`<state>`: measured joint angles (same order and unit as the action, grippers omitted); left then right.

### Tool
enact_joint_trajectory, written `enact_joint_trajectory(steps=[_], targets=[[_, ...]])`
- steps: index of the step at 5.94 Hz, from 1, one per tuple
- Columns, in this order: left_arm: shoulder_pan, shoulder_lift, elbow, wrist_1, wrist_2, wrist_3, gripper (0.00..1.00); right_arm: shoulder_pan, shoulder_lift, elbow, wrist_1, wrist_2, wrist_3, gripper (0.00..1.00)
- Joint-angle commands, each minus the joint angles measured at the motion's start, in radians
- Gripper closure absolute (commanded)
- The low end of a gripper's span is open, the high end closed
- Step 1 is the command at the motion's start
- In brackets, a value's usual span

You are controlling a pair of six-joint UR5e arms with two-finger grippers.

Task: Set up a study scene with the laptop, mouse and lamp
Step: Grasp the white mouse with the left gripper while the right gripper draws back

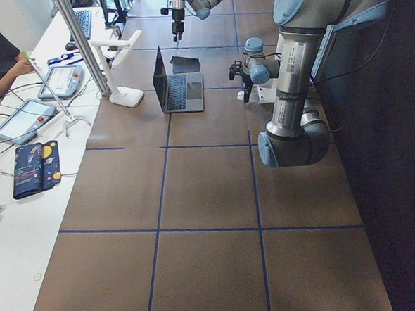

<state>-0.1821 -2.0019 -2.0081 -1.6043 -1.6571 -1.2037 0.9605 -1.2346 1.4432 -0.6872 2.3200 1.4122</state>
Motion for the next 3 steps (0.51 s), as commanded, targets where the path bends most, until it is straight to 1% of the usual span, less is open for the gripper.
enact_joint_trajectory(steps=[1,2,3], targets=[[-0.069,-0.183,0.148,-0.011,-0.003,0.049,0.95,0.047,-0.061,0.041,0.000,0.005,-0.004,0.00],[-0.095,-0.287,0.248,-0.016,-0.006,0.074,0.95,0.073,-0.127,0.084,0.000,0.010,-0.010,0.00],[-0.115,-0.354,0.320,-0.020,-0.006,0.087,0.95,0.101,-0.176,0.107,0.002,0.010,-0.010,0.00]])
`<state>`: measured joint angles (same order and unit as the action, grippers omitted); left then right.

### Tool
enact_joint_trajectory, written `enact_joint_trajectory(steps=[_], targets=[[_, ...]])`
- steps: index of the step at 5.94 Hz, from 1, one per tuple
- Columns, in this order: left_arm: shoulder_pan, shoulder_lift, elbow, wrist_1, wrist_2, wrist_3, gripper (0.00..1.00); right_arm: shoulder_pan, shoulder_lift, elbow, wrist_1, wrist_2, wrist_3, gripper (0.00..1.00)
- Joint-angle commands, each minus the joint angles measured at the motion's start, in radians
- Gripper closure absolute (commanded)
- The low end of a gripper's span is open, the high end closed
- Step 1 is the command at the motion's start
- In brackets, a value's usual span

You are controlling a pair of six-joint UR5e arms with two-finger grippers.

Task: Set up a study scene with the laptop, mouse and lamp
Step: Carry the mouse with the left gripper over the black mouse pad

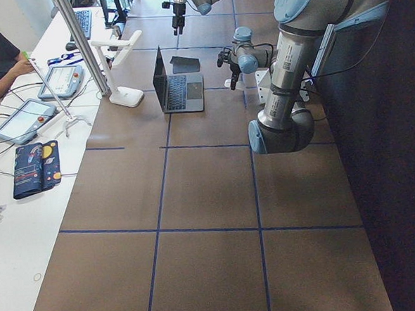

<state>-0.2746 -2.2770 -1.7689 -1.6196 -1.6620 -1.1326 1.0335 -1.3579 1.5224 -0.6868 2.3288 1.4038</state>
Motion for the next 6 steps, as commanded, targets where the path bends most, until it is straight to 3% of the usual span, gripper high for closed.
enact_joint_trajectory(steps=[1,2,3,4,5,6], targets=[[-0.043,-0.187,0.201,-0.006,-0.001,0.025,0.95,0.037,-0.069,0.033,0.001,0.006,-0.002,0.00],[-0.066,-0.349,0.446,-0.101,-0.001,0.021,0.95,0.033,-0.075,0.033,0.001,0.004,-0.002,0.00],[-0.089,-0.428,0.620,-0.222,-0.005,0.020,0.95,0.033,-0.075,0.033,0.001,0.004,-0.002,0.00],[-0.104,-0.497,0.700,-0.232,-0.024,0.020,0.95,0.033,-0.075,0.033,0.001,0.006,-0.002,0.00],[-0.124,-0.604,0.865,-0.284,-0.025,0.020,0.95,0.033,-0.075,0.035,0.001,0.006,-0.002,0.00],[-0.126,-0.706,1.095,-0.444,-0.018,0.016,0.95,0.033,-0.076,0.035,0.001,0.006,-0.002,0.00]])
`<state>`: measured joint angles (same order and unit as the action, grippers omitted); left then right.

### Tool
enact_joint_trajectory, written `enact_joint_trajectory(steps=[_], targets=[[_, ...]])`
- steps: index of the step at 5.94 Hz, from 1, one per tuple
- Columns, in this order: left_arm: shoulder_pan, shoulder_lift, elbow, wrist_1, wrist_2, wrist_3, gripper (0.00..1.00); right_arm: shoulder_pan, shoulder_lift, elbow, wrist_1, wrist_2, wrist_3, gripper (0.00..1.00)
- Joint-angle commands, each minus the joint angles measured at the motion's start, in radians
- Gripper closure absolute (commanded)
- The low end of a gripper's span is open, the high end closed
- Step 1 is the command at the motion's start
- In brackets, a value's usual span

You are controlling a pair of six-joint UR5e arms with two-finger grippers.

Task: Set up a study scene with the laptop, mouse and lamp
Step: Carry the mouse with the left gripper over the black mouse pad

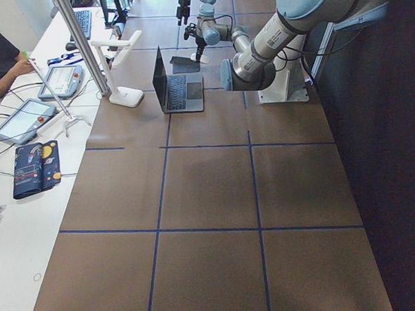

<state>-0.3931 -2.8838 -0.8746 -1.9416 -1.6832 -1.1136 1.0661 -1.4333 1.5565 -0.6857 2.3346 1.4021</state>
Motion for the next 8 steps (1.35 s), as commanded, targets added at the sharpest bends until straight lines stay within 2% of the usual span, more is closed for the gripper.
enact_joint_trajectory(steps=[1,3,4,8], targets=[[-0.012,-0.121,0.253,-0.132,0.007,0.000,0.94,0.000,-0.016,0.022,0.000,0.000,0.000,0.00],[-0.021,-0.127,0.334,-0.209,0.063,0.001,0.91,-0.002,-0.016,0.027,0.000,0.000,0.000,0.00],[-0.038,-0.130,0.335,-0.220,0.068,0.000,0.85,-0.003,-0.013,0.027,0.000,-0.001,0.002,0.00],[-0.039,-0.132,0.378,-0.290,0.069,-0.028,0.35,-0.002,-0.015,0.049,-0.002,0.000,0.002,0.00]])
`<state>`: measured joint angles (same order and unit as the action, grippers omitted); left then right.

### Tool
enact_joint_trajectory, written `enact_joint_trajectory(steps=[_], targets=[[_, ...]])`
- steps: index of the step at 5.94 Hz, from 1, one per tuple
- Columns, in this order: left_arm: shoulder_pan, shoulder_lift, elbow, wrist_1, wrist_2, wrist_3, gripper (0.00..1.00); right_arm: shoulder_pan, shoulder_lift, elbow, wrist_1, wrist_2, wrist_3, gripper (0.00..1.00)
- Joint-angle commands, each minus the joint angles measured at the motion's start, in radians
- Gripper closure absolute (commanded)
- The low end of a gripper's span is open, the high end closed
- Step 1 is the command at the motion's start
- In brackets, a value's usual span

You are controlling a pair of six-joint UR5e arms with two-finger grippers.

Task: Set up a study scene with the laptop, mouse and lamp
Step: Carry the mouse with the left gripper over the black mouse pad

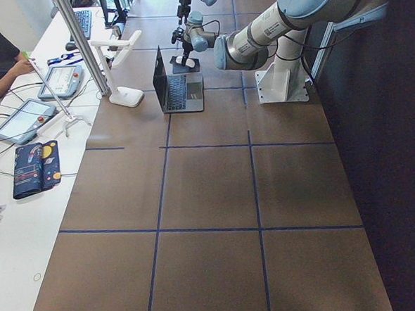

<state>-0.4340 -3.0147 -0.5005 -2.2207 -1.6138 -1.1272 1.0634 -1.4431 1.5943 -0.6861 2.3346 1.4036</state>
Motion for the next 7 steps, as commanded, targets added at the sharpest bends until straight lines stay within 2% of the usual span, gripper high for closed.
enact_joint_trajectory(steps=[1,3,5,6,7], targets=[[0.001,-0.003,0.005,-0.014,0.000,-0.016,0.12,0.000,-0.005,0.012,-0.001,-0.001,0.000,0.00],[0.001,-0.015,0.004,-0.016,-0.001,-0.055,0.00,0.000,-0.005,0.012,-0.001,-0.001,0.000,0.00],[0.001,-0.018,-0.041,-0.017,-0.012,-0.078,0.00,0.003,-0.011,0.012,-0.001,0.000,0.000,0.00],[0.001,0.011,-0.117,0.001,-0.059,-0.121,0.00,0.009,-0.013,0.013,-0.001,0.000,0.000,0.00],[0.001,0.078,-0.248,0.065,-0.092,-0.134,0.00,0.041,-0.023,0.015,-0.001,0.008,-0.001,0.00]])
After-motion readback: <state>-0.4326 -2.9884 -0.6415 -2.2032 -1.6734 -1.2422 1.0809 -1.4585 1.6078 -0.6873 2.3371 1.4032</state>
